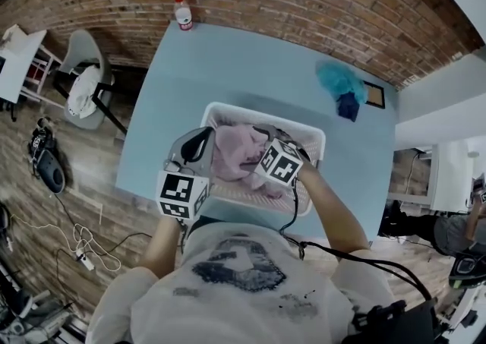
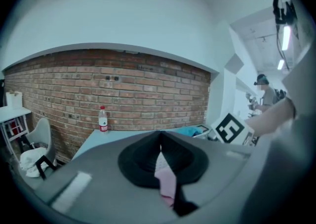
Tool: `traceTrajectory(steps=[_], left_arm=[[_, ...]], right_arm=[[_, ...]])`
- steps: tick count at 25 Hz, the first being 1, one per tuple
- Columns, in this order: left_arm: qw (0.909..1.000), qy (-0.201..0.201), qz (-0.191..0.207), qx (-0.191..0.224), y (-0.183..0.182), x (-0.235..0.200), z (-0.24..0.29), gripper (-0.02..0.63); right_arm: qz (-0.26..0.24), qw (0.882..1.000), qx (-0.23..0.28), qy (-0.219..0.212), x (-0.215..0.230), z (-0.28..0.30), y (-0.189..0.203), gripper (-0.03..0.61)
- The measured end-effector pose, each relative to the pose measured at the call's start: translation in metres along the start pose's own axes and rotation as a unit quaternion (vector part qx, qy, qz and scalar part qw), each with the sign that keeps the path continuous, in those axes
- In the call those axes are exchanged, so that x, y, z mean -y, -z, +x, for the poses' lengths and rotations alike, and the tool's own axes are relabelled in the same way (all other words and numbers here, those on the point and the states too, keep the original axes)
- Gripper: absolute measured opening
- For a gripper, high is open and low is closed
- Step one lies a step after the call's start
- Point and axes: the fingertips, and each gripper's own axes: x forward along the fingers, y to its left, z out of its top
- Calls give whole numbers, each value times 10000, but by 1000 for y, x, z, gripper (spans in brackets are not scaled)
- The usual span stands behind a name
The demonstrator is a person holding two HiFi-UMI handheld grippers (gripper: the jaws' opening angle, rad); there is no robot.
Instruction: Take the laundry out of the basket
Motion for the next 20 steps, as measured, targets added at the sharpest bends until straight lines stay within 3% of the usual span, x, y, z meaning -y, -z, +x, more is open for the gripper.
traceTrajectory(steps=[9,16,20], left_arm=[[9998,-184,-76,-15,4,-11,-12,-8],[9997,-216,-92,-26,7,-18,-20,-9],[9995,-252,-171,-32,12,-24,-23,-8]], right_arm=[[-459,9981,-358,-201,2,42,-2,494],[-284,9984,-434,-245,5,68,4,490],[-259,9987,-430,-132,5,68,7,384]])
